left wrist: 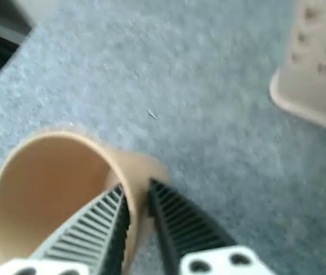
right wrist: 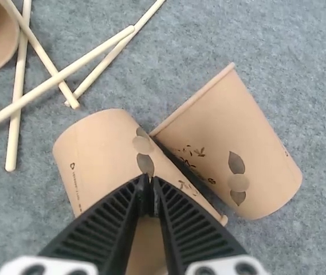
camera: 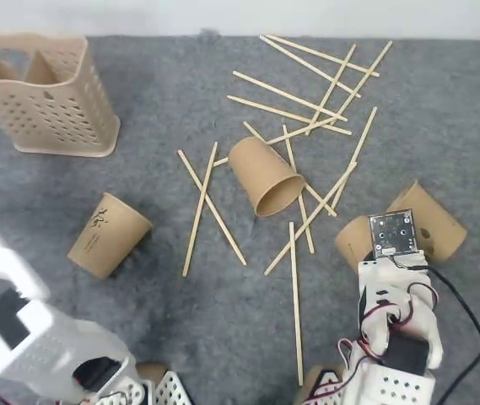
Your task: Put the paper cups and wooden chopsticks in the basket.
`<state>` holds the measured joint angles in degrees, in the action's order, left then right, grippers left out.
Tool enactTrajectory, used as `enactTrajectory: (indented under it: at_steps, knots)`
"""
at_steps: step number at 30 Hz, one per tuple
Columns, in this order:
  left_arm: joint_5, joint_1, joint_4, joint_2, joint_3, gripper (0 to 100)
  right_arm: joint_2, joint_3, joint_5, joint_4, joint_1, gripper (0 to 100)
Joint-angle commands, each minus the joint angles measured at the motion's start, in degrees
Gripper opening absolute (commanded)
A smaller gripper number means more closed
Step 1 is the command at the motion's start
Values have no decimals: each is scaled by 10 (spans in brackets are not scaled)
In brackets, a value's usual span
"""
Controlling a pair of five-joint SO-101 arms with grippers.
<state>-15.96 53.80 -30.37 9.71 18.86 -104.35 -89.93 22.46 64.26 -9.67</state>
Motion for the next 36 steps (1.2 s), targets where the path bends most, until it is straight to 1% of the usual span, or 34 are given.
enactTrajectory:
  at_steps: [1,6,11,16,20,24,27,32,36]
  knots:
    - [-3,-2,-82,-31,-57,12,4,-15,11,14,14,9]
    - [1,-30,-198,-103,-83,11,4,-15,11,13,14,9]
    - [71,-70,-295,-207,-131,11,4,-15,11,13,14,9]
    - [138,-141,-370,-290,-227,11,4,-15,11,13,13,9]
    - [180,-215,-416,-301,-336,11,4,-15,11,13,11,9]
    - [225,-265,-407,-273,-429,11,4,-15,11,14,11,9]
    - [227,-297,-407,-217,-501,11,4,-16,11,14,11,9]
    - [227,-329,-411,-86,-639,11,4,-16,11,14,13,9]
    - [226,-350,-437,14,-739,11,4,-16,11,14,14,9]
